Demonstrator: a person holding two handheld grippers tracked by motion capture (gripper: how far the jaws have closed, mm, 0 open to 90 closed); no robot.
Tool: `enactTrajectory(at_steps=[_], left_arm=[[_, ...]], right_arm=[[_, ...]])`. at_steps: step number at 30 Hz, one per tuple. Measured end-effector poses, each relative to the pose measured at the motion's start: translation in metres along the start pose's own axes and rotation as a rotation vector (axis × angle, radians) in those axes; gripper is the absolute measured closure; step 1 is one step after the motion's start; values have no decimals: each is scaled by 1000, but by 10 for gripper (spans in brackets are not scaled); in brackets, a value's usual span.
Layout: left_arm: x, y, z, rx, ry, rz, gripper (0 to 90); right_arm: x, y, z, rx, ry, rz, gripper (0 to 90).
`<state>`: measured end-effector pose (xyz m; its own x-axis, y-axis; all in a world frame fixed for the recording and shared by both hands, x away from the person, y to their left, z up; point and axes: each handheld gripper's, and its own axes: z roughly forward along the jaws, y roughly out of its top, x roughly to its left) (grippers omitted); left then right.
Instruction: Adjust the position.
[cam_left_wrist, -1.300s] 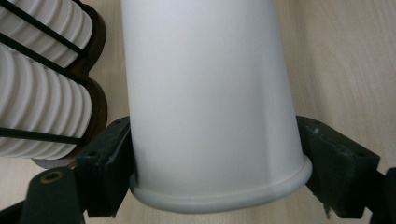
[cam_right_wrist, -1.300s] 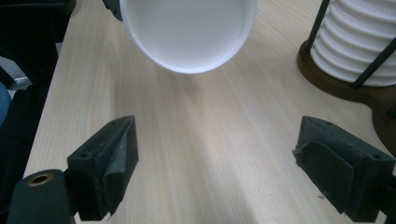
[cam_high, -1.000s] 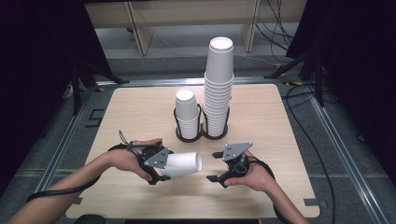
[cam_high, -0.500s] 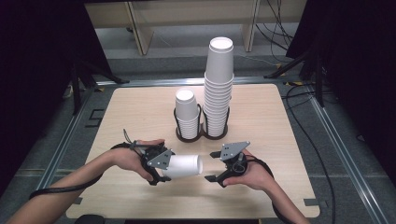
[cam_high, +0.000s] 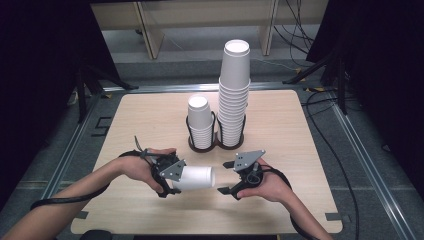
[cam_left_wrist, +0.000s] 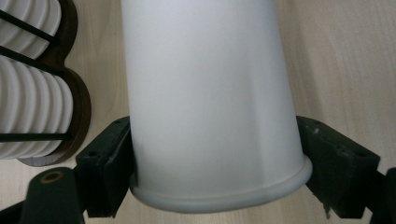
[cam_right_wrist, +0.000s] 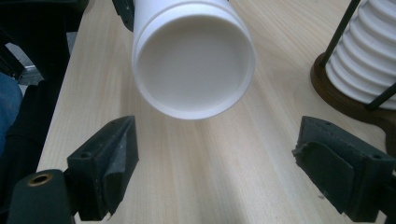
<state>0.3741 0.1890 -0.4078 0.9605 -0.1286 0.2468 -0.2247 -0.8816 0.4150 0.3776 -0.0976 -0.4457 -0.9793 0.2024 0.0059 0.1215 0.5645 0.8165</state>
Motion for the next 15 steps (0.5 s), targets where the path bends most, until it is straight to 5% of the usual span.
enactTrajectory(at_steps=[15], left_arm=[[0, 10, 4, 51, -35, 22, 177]], right_arm=[[2, 20, 6, -4, 24, -45, 139]])
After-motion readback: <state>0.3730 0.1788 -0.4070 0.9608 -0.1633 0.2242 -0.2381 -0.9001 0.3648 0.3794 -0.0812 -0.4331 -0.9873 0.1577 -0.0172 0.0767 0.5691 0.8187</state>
